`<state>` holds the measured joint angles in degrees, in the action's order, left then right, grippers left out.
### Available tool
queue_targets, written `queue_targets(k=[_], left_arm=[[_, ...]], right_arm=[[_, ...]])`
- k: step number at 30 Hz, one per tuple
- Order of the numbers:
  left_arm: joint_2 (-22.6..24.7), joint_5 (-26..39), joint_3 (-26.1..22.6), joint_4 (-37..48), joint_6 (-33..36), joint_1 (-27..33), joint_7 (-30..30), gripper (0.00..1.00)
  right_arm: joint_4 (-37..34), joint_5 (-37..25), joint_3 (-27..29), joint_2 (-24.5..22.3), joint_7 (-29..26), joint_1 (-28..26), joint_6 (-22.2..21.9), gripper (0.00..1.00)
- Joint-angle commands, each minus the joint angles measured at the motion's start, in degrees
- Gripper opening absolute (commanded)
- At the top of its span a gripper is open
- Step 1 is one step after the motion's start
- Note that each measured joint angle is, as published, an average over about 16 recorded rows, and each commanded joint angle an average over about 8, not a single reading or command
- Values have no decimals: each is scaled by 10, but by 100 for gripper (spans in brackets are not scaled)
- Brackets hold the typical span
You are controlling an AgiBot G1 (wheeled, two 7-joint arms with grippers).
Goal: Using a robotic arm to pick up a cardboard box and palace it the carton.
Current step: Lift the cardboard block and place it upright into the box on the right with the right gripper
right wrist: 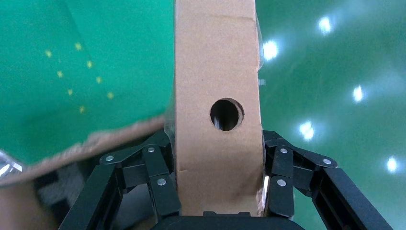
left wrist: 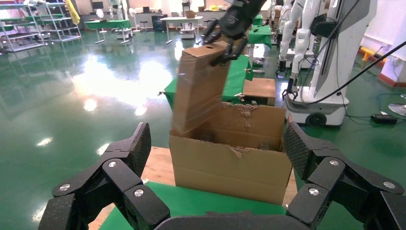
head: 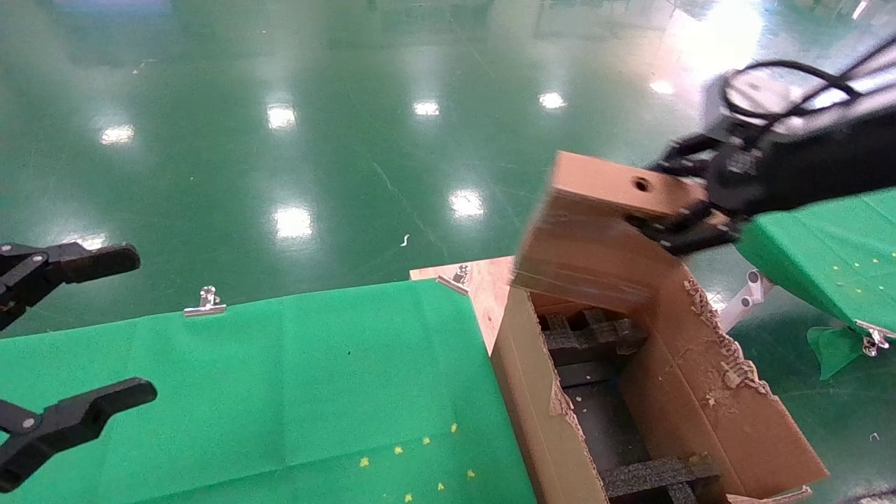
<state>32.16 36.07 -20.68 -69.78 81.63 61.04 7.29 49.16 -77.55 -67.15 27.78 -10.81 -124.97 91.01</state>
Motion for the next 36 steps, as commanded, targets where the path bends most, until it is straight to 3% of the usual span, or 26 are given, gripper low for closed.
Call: queue_targets(k=[1,9,15,22,36], left_arm=[[0,0,0,0,0,0,0,100],[0,0,0,0,0,0,0,100],[0,0,0,0,0,0,0,100],[0,0,0,0,0,0,0,100],[0,0,0,0,0,0,0,100]], right_arm=[[12,-4,-15,-23,-10,-10,0,0],[53,-7,-63,-116,-50,7,-10,0],[70,3,-84,-160,-66,40,-35,0],[83,31,-95,-180,-73,67,-65,0],[81,32,-96,-174,-78,70,-69,0]])
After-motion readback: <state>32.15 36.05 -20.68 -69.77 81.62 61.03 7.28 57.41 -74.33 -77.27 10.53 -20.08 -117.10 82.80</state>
